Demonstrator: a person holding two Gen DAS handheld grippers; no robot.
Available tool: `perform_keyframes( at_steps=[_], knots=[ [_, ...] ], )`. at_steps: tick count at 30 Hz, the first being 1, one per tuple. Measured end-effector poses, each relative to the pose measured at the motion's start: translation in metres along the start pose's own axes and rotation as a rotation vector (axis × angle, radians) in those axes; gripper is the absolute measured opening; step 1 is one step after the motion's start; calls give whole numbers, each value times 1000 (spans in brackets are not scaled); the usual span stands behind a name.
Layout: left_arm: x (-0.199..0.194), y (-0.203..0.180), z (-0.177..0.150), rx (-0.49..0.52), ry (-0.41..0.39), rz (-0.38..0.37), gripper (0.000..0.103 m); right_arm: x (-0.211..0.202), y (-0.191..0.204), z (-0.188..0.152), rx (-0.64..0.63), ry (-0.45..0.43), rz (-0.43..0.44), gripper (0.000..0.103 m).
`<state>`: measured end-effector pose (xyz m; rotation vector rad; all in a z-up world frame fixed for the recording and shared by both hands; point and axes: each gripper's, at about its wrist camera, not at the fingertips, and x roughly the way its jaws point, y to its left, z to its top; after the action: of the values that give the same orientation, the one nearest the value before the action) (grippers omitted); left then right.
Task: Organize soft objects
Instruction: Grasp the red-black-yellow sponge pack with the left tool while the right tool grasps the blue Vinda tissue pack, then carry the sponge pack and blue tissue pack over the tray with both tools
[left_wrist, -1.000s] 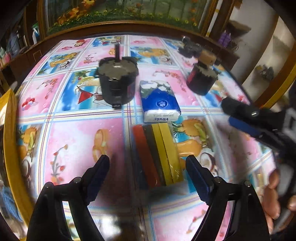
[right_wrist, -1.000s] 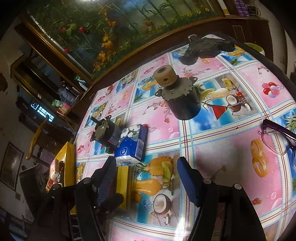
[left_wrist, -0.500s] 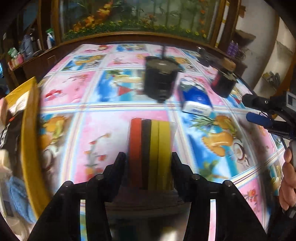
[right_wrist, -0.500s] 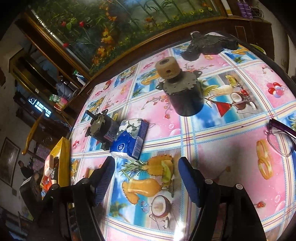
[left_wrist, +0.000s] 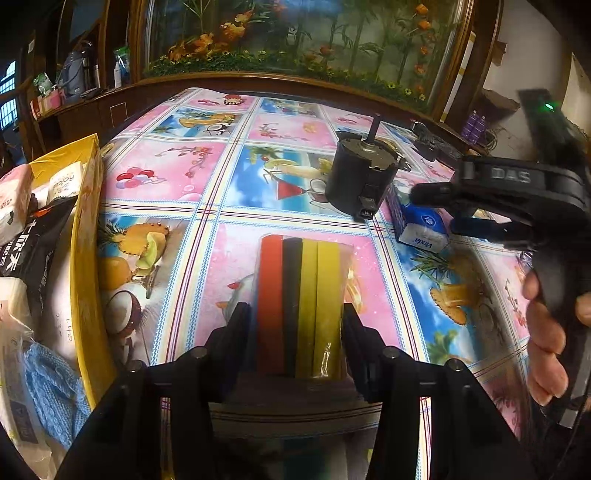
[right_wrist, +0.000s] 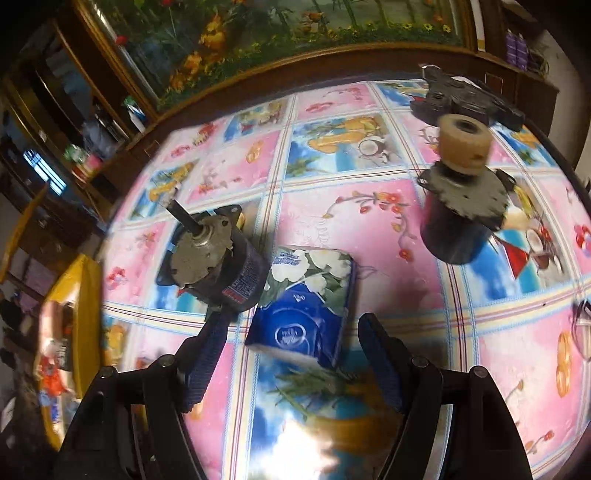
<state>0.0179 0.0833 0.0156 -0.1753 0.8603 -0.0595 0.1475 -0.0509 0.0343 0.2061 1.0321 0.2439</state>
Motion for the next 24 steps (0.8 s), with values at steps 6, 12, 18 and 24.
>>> perform_keyframes(
  at_steps=[6,12,18,24],
  knots=[
    [0,0,0,4,0,4,48,16,4,-3,-28,11,-106,58],
    [-1,0,0,-3,-1,-21,48,-10,-25,-29,35,13,-21,57],
    [-2,-4,-1,8,-8,-32,48,-28,-27,-64,12,-49,57,57],
    [-7,-7,0,14,-40,-23,48,-32,-11,-66,-62,-74,80,57]
  ],
)
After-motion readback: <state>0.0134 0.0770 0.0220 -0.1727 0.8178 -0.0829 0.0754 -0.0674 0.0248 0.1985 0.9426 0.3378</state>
